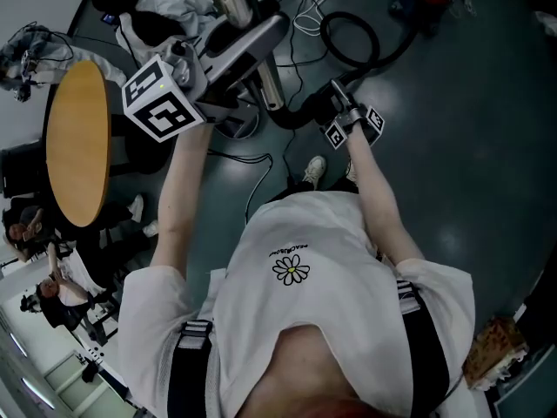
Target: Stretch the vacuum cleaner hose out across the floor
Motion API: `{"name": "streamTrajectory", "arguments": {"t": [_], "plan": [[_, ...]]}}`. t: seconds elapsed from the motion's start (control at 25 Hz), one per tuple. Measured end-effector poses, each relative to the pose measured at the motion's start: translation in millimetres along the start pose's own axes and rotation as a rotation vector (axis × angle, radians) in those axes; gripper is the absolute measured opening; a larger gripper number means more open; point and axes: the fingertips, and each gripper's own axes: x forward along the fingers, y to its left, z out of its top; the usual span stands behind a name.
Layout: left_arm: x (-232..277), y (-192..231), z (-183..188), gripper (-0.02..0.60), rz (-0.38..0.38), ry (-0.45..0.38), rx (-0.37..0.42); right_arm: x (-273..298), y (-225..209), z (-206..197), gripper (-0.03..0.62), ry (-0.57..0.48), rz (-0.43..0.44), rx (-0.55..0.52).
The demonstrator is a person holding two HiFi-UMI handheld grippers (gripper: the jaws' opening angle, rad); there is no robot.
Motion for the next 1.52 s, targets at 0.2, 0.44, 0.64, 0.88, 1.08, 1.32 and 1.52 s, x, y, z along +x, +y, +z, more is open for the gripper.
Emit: {"name": "streamTrajectory", "arguments": {"t": [0.2, 0.44, 0.64, 0.88, 1.08, 1.32, 1.52], "plan": [[-4, 37, -42, 0.173, 0.286, 0.328, 0.325, -31, -19, 23, 0.207, -0.113, -0.191, -0.132], [-31, 87, -98, 0.250, 0.520, 0.752, 0.521, -95, 5, 77, 0.206, -0.347, -0.213, -0.281], [-31, 89, -92, 0.252, 0.476, 0.703, 0.570, -111, 49, 78, 0.189, -0.300, 0.073, -0.297], [-35, 84, -53, 0.252, 0.452, 0.518, 0.416, -124, 103, 49, 0.189, -0.090, 0.264, -0.565], [-24, 39, -7, 0.165, 0.373, 0.150, 0.176, -94, 91, 31, 0.190, 0.096, 0.166, -0.596], [6, -12, 31, 0.147, 0.303, 0.096, 0.285, -47, 85, 3, 0.192, 0.094, 0.250, -0.479], [10, -16, 30, 0.147, 0.273, 0.111, 0.272, -3, 91, -31, 0.273, 0.114, 0.355, -0.326]]}}
